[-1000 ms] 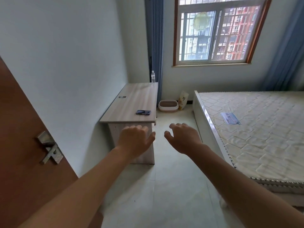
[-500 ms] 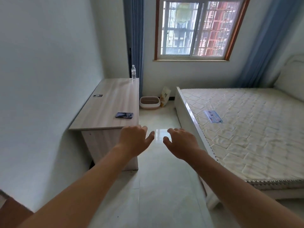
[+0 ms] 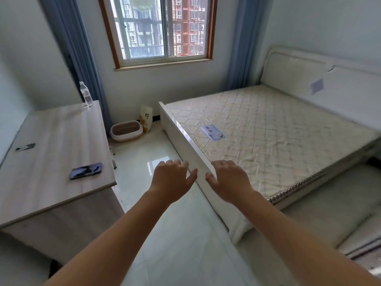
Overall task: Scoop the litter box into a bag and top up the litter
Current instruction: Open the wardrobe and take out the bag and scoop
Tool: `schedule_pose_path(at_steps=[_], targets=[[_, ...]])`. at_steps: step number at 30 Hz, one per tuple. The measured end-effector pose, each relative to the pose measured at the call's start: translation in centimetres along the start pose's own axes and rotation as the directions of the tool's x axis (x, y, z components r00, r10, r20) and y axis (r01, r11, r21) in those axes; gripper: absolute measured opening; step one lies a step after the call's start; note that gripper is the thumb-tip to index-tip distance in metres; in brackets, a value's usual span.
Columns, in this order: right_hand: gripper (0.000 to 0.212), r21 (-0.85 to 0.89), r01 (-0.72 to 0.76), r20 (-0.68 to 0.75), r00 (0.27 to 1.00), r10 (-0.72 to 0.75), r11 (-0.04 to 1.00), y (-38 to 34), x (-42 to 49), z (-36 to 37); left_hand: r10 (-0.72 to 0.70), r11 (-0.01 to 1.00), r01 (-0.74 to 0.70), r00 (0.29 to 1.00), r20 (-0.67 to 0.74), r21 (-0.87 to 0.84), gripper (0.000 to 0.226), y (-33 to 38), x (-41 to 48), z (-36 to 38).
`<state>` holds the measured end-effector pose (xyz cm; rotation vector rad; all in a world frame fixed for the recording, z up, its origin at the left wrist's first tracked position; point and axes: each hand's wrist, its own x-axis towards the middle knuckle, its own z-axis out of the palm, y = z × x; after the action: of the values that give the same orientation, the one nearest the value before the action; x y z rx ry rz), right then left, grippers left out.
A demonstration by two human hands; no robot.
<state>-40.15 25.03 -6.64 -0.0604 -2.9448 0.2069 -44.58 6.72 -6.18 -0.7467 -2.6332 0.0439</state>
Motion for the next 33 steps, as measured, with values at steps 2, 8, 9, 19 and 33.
schedule_pose_path(at_steps=[2, 8, 9, 19, 33], targets=[[0.047, -0.004, -0.027, -0.001, 1.0, 0.027, 1.0, 2.1, 1.7, 0.4, 0.021, 1.0, -0.021, 1.0, 0.004, -0.009, 0.067, 1.1, 2.7, 1.0], [0.047, 0.024, -0.083, 0.0, 0.997, 0.083, 0.996, 7.7, 7.1, 0.5, 0.089, 0.996, -0.089, 0.995, 0.036, -0.014, 0.064, 3.6, 10.2, 2.7], [0.046, 0.035, -0.09, -0.003, 0.996, 0.09, 0.995, 8.5, 7.8, 0.5, 0.097, 0.995, -0.096, 0.995, 0.032, -0.017, 0.068, 3.8, 11.3, 3.1], [0.045, 0.008, -0.277, -0.008, 0.961, 0.277, 0.961, 18.6, 11.0, -0.4, 0.28, 0.955, -0.278, 0.96, 0.007, -0.108, 0.074, 9.7, 22.5, 7.3], [0.044, -0.066, -0.722, -0.051, 0.692, 0.72, 0.689, 29.3, 13.9, -1.2, 0.658, 0.682, -0.664, 0.74, -0.139, -0.305, 0.071, 20.6, 38.9, 14.6]])
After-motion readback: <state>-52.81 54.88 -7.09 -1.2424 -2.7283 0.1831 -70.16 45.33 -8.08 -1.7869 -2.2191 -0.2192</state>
